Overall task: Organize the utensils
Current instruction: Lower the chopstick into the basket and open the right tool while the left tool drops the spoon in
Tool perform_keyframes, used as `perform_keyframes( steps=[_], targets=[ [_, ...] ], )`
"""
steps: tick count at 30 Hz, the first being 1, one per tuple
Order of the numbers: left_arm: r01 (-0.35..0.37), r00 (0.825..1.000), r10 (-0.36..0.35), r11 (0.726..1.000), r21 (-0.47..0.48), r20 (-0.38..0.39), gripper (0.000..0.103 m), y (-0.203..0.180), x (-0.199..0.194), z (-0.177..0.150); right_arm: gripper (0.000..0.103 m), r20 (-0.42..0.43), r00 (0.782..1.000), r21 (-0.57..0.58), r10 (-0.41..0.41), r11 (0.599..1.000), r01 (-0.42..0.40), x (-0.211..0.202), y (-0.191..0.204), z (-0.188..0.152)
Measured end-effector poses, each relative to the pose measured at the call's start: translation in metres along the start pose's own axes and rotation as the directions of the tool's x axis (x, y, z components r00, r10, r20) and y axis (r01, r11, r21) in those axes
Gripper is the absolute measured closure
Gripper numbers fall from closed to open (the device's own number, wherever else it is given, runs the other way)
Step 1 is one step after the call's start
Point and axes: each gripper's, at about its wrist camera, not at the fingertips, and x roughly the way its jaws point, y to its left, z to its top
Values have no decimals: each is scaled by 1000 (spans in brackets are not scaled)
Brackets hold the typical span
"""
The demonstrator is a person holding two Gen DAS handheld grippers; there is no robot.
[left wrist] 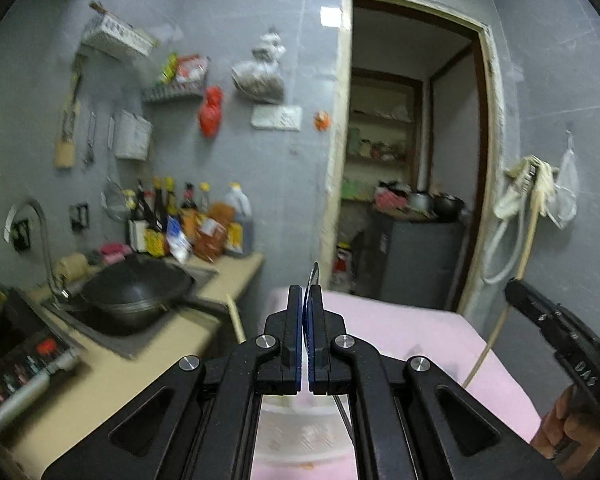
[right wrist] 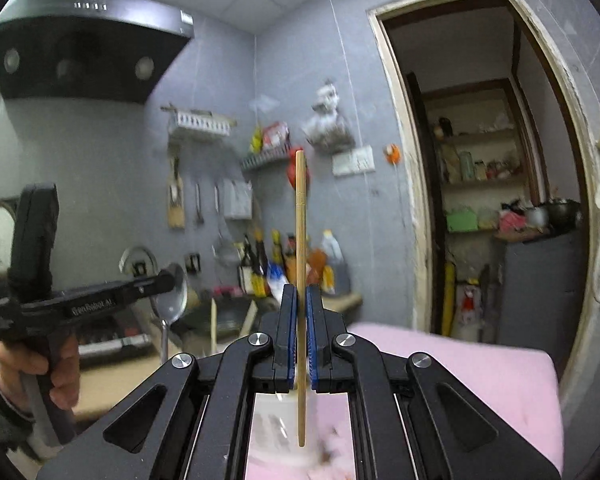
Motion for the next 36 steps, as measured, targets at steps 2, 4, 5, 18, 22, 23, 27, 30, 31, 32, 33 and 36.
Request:
perform_keyframes(
  steps=[2, 4, 5, 18, 22, 23, 27, 30, 31, 32, 33, 36],
  targets=[
    [-31, 999, 31, 1000, -1, 20, 103, 10, 2, 10, 100, 24, 999, 11, 25, 1000, -25, 8, 4, 8],
    [-65, 997, 65, 998, -5, 38, 103, 19, 5, 19, 100, 42, 998, 8, 45, 999, -45, 18, 11, 14],
    [-83, 995, 83, 997, -5, 48, 103, 23, 7, 23, 100, 50, 997, 3, 51, 999, -51, 24, 15, 16],
    [-269, 955, 264, 963, 16, 138, 103, 43, 48, 6, 100, 8, 999, -12, -52, 999, 52, 75, 22, -30],
    [-295, 948, 286, 955, 44, 139, 103, 43, 61, -3, 100, -18, 998, -28, -66, 997, 65, 84, 21, -41],
    [-293, 949, 284, 955, 49, 136, 103, 43, 63, -7, 100, -23, 997, -32, -68, 997, 67, 85, 21, -44],
    [-244, 967, 240, 969, 36, 80, 103, 46, 72, -22, 100, -64, 995, -29, -71, 997, 69, 91, 18, -55],
    [-206, 978, 206, 978, 9, 45, 102, 50, 74, -32, 100, -91, 993, -29, -71, 997, 69, 94, 17, -62],
    [-204, 978, 204, 979, 5, 37, 102, 51, 76, -33, 100, -101, 992, -32, -72, 997, 69, 95, 17, -64],
    [-194, 981, 195, 981, -6, 21, 102, 53, 77, -36, 100, -109, 991, -34, -72, 997, 69, 96, 18, -65],
    [-174, 985, 174, 985, -19, 5, 102, 55, 78, -38, 99, -113, 991, -36, -70, 997, 66, 97, 18, -66],
    [-120, 993, 119, 991, -52, -27, 100, 57, 78, -39, 98, -143, 987, -39, -66, 997, 61, 101, 19, -69]
  ],
)
